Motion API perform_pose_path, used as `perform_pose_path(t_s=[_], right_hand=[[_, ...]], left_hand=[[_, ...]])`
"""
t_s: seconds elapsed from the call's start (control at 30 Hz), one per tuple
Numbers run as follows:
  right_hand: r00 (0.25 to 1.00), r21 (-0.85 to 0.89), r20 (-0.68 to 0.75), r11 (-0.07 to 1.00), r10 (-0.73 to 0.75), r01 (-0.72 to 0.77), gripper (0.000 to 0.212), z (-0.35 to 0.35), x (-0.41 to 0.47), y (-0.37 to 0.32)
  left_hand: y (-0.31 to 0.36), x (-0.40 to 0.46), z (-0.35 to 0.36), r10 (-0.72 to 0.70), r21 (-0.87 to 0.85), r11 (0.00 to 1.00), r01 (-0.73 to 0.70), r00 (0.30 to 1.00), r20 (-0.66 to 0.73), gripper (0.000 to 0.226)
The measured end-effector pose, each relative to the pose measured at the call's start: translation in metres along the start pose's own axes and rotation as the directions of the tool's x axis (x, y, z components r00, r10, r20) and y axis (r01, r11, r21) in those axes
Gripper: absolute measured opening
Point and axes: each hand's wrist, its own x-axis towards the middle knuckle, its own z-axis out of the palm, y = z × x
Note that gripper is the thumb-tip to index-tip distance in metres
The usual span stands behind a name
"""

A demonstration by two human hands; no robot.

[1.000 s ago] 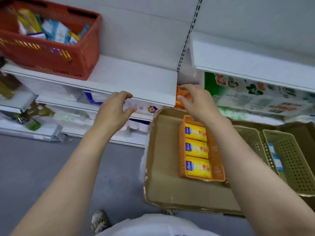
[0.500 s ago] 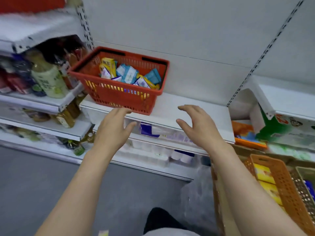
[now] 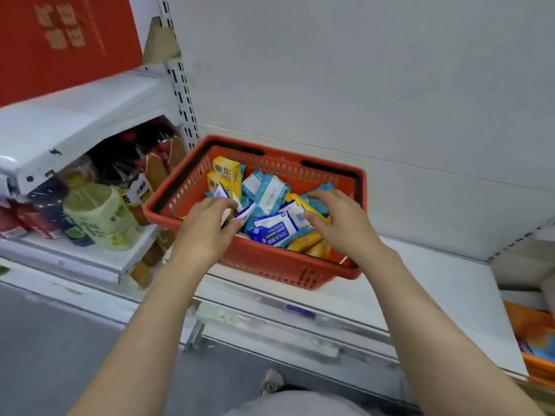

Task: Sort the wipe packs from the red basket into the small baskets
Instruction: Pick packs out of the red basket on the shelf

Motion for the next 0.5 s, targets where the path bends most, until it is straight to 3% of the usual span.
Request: perform_pose_path(t_s=[0.13,0.23,0.37,0.43,0.5], right_hand=[[0.978,-0.03,0.194,0.997,0.071,-0.067,0.046,0.033,0.06,0.005],[0.946,-0.09,0.24,0.975,0.217,-0.201,0.051,0.057,0.087,0.016],[0.835,-0.162,0.317,0.894,0.449,-0.418,0.04,0.084,0.102,0.033],[0.829,-0.245,0.338,0.892,0.446,-0.38,0.04,0.091,0.101,0.036],[0.871,-0.257,0.283,0.907,0.401,-0.334,0.028,0.092,0.101,0.038]], left_hand=[[-0.023,0.044,0.008,-0.024,-0.038,0.999,0.027,0.997,0.072,0.03],[-0.037,0.069,0.017,-0.05,-0.03,0.998,0.055,0.987,0.153,0.033],[-0.047,0.107,0.03,-0.006,-0.025,1.0,0.012,0.969,0.248,0.039],[-0.047,0.12,0.037,0.004,-0.033,0.999,0.007,0.95,0.313,0.042],[-0.046,0.132,0.045,-0.007,-0.03,0.999,0.021,0.913,0.408,0.046]])
